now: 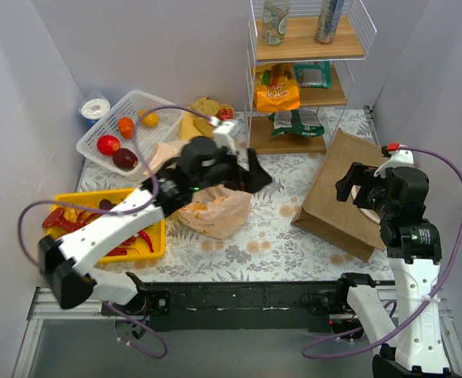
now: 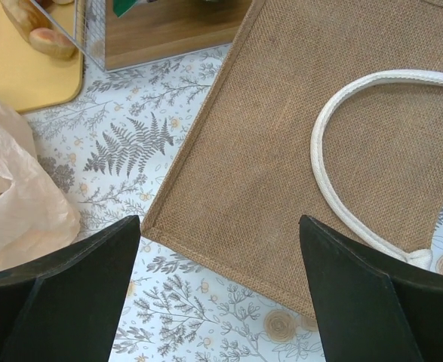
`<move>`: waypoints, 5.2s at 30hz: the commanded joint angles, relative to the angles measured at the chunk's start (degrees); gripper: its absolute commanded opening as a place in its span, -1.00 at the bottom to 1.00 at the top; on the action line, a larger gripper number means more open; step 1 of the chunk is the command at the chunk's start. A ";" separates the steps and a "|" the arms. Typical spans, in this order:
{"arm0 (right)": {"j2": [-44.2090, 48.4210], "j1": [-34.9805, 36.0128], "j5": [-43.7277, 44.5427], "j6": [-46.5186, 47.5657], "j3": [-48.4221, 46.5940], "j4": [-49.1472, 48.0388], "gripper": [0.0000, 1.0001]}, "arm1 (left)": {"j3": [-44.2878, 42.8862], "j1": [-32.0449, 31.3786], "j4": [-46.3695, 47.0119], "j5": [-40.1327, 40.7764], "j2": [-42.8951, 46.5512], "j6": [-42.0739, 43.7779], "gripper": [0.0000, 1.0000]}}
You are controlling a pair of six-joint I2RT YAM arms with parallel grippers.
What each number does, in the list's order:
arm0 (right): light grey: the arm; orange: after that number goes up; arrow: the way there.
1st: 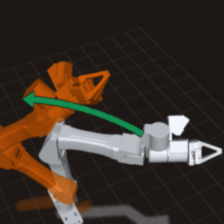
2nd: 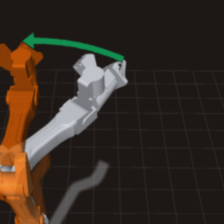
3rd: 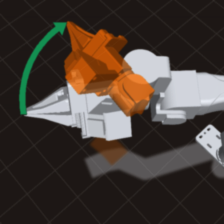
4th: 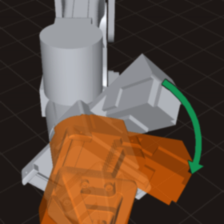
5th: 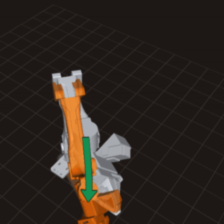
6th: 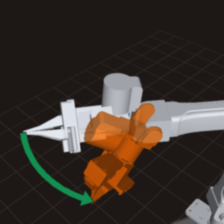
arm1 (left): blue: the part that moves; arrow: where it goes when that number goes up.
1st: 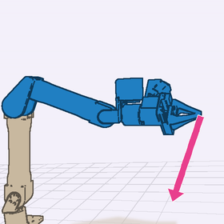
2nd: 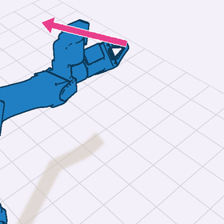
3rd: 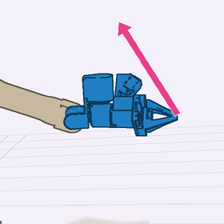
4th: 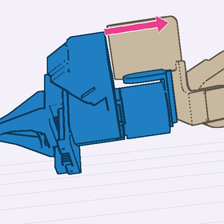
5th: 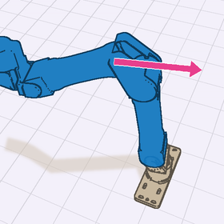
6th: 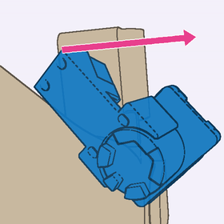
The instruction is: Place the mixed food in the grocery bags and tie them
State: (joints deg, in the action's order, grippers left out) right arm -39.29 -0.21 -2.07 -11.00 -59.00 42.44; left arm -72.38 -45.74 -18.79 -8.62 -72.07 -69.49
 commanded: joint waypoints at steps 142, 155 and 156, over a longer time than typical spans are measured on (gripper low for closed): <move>-0.34 0.03 -30.63 -20.11 29.20 -26.69 0.54 | -8.13 3.81 -6.62 29.10 -1.14 18.43 -1.00; -16.33 8.28 -27.12 -22.48 30.26 -41.91 0.48 | -6.29 5.22 -4.86 28.92 -0.70 19.57 -1.00; -17.48 8.90 -26.33 -22.48 30.09 -44.08 0.47 | -6.11 5.31 -4.86 29.01 -0.70 19.57 -1.00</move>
State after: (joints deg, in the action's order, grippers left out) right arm -53.08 5.74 -30.79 -32.84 -28.25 6.79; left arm -79.07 -41.08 -25.12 20.03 -75.55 -51.09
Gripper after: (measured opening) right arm 0.741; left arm 0.057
